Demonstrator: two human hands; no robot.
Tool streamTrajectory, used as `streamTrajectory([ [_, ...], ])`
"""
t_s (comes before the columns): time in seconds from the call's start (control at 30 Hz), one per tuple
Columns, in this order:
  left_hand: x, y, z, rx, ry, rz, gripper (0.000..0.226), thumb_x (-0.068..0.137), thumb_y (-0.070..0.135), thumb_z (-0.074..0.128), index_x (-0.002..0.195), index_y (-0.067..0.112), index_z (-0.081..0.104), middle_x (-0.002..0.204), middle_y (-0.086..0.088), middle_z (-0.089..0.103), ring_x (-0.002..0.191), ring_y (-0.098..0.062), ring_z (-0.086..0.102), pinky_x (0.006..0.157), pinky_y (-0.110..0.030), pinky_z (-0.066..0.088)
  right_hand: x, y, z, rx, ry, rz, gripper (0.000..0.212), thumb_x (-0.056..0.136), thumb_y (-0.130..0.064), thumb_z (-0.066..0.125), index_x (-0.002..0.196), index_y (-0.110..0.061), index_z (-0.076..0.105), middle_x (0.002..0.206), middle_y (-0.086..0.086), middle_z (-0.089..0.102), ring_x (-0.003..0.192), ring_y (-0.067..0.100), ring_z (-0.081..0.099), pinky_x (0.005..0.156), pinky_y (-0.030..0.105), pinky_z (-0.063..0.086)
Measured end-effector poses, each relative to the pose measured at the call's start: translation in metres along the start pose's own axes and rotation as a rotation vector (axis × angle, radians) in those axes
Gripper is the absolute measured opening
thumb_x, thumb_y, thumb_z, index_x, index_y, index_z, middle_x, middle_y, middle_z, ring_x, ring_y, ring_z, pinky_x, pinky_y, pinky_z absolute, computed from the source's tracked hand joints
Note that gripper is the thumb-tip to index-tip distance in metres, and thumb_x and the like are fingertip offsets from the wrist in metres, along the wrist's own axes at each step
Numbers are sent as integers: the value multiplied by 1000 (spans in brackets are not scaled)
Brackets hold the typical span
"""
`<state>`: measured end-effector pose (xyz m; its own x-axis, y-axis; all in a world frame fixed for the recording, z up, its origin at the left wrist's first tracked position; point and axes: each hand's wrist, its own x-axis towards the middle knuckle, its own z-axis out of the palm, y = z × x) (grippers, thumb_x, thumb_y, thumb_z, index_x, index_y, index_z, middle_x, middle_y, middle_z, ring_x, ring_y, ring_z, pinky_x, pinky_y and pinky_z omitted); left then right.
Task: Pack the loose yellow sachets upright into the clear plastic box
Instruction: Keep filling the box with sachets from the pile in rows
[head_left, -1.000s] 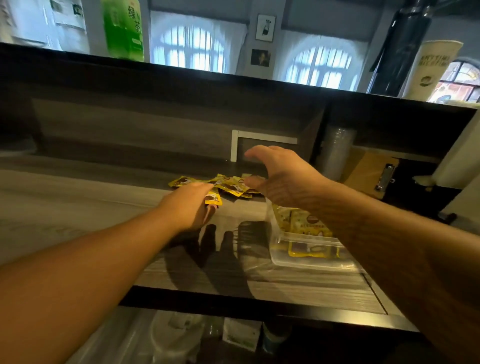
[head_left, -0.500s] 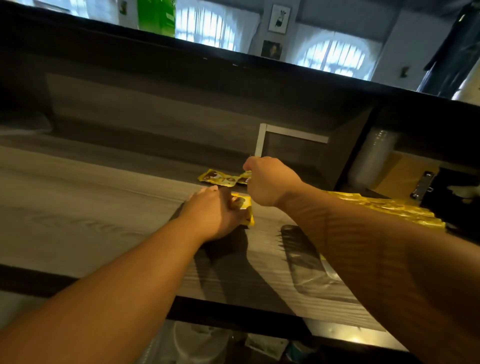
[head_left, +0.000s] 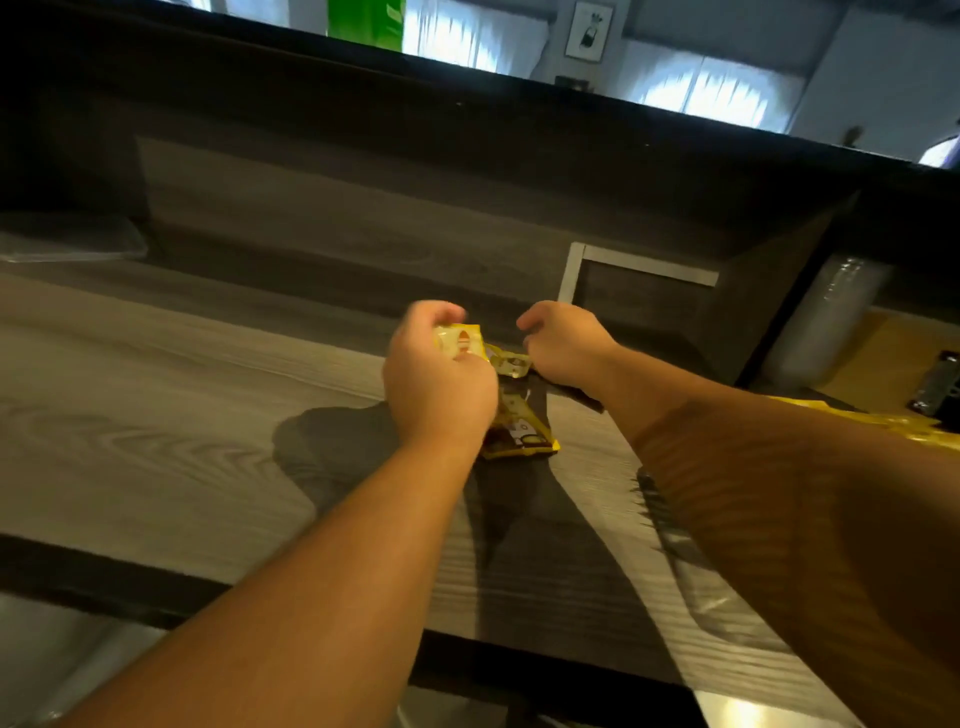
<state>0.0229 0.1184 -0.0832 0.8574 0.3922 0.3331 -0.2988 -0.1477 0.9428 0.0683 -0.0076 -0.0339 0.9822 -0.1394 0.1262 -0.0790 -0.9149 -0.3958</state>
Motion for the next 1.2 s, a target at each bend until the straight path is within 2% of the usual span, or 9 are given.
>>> streamTrajectory([
  [0.13, 16, 0, -7, -372, 275, -313, 52, 79, -6, 53, 114, 33, 51, 92, 15, 48, 91, -22, 63, 79, -44, 59, 20, -3, 15, -63, -86, -31, 43, 99, -16, 48, 141, -22, 47, 139, 4, 51, 125, 22, 50, 92, 28, 41],
  [0.27, 16, -1, -6, -372, 264, -262, 54, 83, -6, 58, 117, 36, 49, 117, 3, 58, 95, -17, 65, 73, -36, 61, 31, -7, 28, -182, -209, 20, 51, 99, -25, 51, 147, -21, 36, 145, 8, 46, 129, 27, 46, 102, 37, 41],
  [0.4, 15, -1, -3, -316, 255, -217, 45, 84, -1, 61, 120, 26, 57, 110, 4, 60, 94, -14, 65, 72, -33, 60, 39, -3, 34, -232, -266, 84, 64, 92, -34, 61, 148, -22, 33, 142, 8, 48, 127, 29, 48, 104, 41, 42],
  [0.53, 12, 1, -1, -301, 230, -171, 41, 85, -2, 61, 117, 25, 56, 111, 3, 61, 93, -14, 65, 62, -22, 59, 43, 1, 30, -168, -137, 14, 82, 78, -29, 77, 147, -23, 35, 141, 8, 49, 126, 30, 48, 102, 43, 43],
  [0.67, 8, 1, 1, -223, 213, -79, 35, 85, -2, 59, 107, 23, 52, 94, 11, 54, 81, -7, 60, 51, -13, 49, 37, -5, 18, 94, 56, -76, 92, 75, 6, 72, 147, -31, 28, 128, 10, 51, 96, 24, 61, 60, 24, 49],
  [0.73, 5, 1, 0, -168, 189, -30, 27, 87, 1, 59, 105, 20, 52, 89, 13, 52, 74, -3, 57, 49, -10, 45, 30, -12, 3, 192, 153, -93, 94, 72, 16, 67, 144, -32, 29, 120, 8, 52, 87, 20, 61, 53, 23, 49],
  [0.87, -3, 1, -2, -60, 144, 97, 19, 91, 9, 60, 103, 20, 51, 88, 11, 53, 75, -3, 56, 56, -15, 46, 4, -15, -38, 257, 303, -147, 78, 73, 7, 74, 133, -28, 41, 118, 0, 48, 92, 14, 55, 52, 16, 44],
  [1.0, -13, 2, 0, 59, 43, 217, 27, 93, 5, 60, 116, 17, 63, 103, 8, 62, 87, 0, 56, 65, -5, 42, -38, 7, -78, 278, 380, -206, 56, 73, -11, 82, 119, -28, 55, 108, -6, 50, 88, 12, 54, 54, 13, 42],
  [1.2, -60, 51, 19, 66, -29, 226, 11, 90, 12, 62, 94, 20, 68, 86, 5, 66, 86, -17, 65, 72, -31, 56, -123, 83, -135, 425, 450, -195, 62, 74, -7, 82, 122, -29, 49, 108, -7, 54, 87, 9, 59, 49, 12, 47],
])
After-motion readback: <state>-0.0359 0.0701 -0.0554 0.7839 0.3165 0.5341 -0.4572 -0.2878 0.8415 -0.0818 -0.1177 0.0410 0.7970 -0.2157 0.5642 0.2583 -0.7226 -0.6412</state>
